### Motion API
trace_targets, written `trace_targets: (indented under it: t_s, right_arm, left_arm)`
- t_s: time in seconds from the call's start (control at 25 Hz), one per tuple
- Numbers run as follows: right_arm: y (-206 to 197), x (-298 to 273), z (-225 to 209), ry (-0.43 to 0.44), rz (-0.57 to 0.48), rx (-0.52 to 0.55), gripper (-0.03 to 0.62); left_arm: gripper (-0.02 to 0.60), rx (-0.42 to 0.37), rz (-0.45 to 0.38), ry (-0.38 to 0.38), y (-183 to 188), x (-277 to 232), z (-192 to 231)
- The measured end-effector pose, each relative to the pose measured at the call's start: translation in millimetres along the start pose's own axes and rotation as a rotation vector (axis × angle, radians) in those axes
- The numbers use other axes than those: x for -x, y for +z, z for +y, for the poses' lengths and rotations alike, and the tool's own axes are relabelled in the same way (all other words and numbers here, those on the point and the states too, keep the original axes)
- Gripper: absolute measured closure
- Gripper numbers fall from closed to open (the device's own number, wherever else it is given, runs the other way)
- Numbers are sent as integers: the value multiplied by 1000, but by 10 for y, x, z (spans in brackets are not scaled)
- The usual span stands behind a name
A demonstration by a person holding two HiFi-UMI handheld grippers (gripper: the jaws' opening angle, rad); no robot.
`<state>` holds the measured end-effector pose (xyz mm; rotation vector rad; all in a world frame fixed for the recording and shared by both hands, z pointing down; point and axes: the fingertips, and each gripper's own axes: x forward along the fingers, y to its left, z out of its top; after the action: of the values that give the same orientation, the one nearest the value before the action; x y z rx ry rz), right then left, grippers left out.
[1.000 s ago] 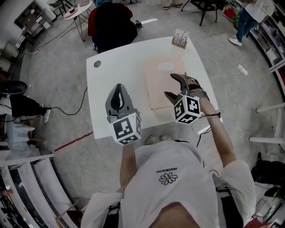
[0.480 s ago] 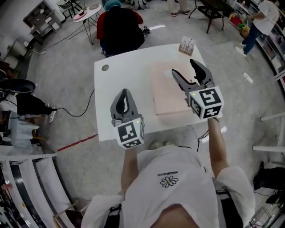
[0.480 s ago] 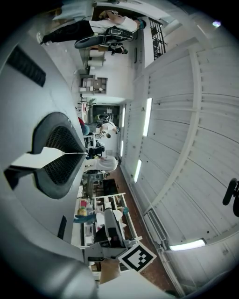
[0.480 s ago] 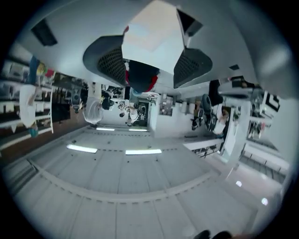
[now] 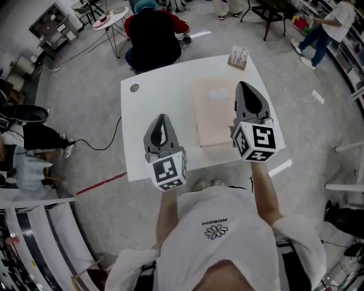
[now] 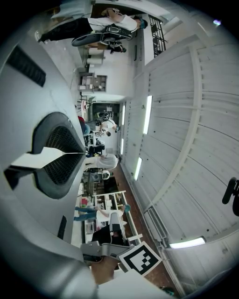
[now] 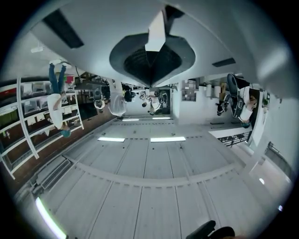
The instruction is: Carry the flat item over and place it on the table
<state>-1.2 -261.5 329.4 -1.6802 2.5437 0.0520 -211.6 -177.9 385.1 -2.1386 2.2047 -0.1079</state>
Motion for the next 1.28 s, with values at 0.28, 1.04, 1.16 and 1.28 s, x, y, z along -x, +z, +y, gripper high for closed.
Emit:
trace_targets:
  t_s: [0.28, 1.04, 1.16, 1.28]
  right_arm:
    - [-355, 142, 262, 42, 80, 28, 583]
    - [-549, 218, 386, 74, 142, 82, 583]
    - [-587, 211, 389, 79, 152, 83, 583]
    - [-606, 212, 392, 80, 156, 85, 583]
  left_arm:
    - [560, 11, -9, -15, 17, 11, -84]
    - [560, 43, 1, -13, 22, 18, -89]
    - [560, 43, 2, -13, 13, 1, -88]
    - [560, 41, 2, -13, 11, -6, -86]
